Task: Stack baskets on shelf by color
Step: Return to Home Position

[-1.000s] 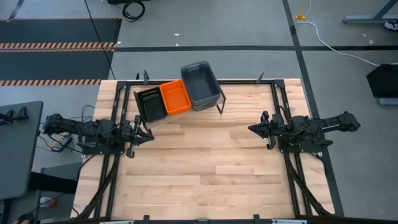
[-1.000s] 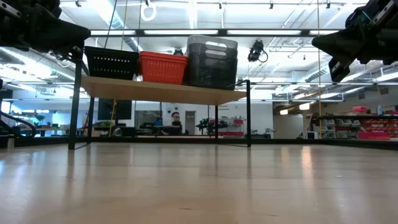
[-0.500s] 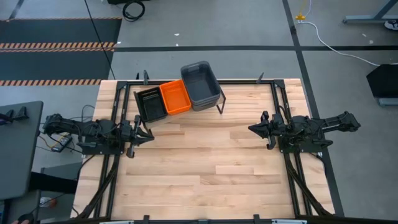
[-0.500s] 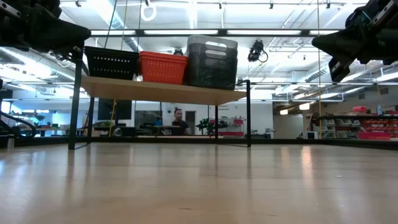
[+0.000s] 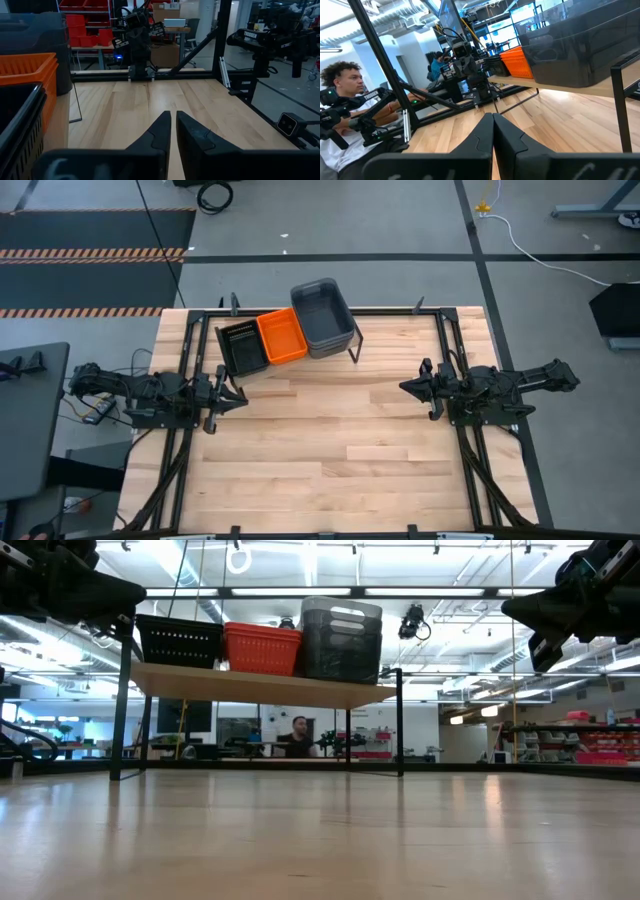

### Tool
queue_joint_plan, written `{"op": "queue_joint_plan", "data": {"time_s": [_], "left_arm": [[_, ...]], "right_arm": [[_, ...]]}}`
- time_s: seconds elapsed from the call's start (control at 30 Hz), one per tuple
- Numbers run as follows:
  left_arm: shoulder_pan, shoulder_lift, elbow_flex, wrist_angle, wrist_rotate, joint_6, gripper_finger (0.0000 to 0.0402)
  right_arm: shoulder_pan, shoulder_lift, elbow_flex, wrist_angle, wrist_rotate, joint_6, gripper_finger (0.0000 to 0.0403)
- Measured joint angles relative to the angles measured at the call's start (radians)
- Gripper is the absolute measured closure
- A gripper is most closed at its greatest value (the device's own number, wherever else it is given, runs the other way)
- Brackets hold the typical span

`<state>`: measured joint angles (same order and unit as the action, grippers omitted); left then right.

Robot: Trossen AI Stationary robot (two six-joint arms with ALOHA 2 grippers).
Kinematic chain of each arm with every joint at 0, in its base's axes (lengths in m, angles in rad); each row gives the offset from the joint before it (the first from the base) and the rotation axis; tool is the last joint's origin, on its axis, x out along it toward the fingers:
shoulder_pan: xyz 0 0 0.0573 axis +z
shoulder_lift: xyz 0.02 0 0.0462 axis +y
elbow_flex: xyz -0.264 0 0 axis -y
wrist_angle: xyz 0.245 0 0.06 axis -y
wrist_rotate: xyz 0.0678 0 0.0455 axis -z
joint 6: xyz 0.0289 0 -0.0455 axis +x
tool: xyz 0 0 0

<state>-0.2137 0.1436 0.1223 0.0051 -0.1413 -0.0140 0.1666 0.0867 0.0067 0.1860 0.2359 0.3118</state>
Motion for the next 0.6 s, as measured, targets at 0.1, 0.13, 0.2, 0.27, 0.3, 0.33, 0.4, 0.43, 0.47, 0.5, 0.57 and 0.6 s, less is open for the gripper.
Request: {"op": "queue_joint_plan", "data": {"time_s": [0.1, 0.13, 0.2, 0.27, 0.3, 0.33, 0.4, 0.43, 0.47, 0.5, 0.57, 0.6], "left_arm": [[0.0, 0.0, 0.0, 0.0, 0.0, 0.0, 0.0371], [0.0, 0.0, 0.0, 0.0, 0.0, 0.0, 0.0372], [0.0, 0.0, 0.0, 0.0, 0.0, 0.0, 0.0375], [0.0, 0.0, 0.0, 0.0, 0.0, 0.0, 0.0376], [0.0, 0.0, 0.0, 0.0, 0.0, 0.0, 0.0376], [0.0, 0.0, 0.0, 0.0, 0.0, 0.0, 0.0375], [0.0, 0.0, 0.0, 0.0, 0.0, 0.0, 0.0372], [0.0, 0.0, 0.0, 0.0, 0.0, 0.0, 0.0371], [0.0, 0.0, 0.0, 0.0, 0.0, 0.0, 0.0369], [0.0, 0.0, 0.0, 0.0, 0.0, 0.0, 0.0368], [0.0, 0.0, 0.0, 0.0, 0.0, 0.0, 0.0366], [0.0, 0.0, 0.0, 0.0, 0.0, 0.0, 0.0366]], "right_arm": [[0.0, 0.0, 0.0, 0.0, 0.0, 0.0, 0.0393], [0.0, 0.0, 0.0, 0.0, 0.0, 0.0, 0.0393], [0.0, 0.0, 0.0, 0.0, 0.0, 0.0, 0.0393], [0.0, 0.0, 0.0, 0.0, 0.0, 0.0, 0.0393], [0.0, 0.0, 0.0, 0.0, 0.0, 0.0, 0.0393], [0.0, 0.0, 0.0, 0.0, 0.0, 0.0, 0.0393], [0.0, 0.0, 0.0, 0.0, 0.0, 0.0, 0.0393], [0.0, 0.0, 0.0, 0.0, 0.0, 0.0, 0.0393], [0.0, 0.0, 0.0, 0.0, 0.0, 0.0, 0.0393], [0.0, 0.0, 0.0, 0.0, 0.0, 0.0, 0.0393], [0.0, 0.0, 0.0, 0.0, 0.0, 0.0, 0.0393], [0.0, 0.0, 0.0, 0.0, 0.0, 0.0, 0.0393]]}}
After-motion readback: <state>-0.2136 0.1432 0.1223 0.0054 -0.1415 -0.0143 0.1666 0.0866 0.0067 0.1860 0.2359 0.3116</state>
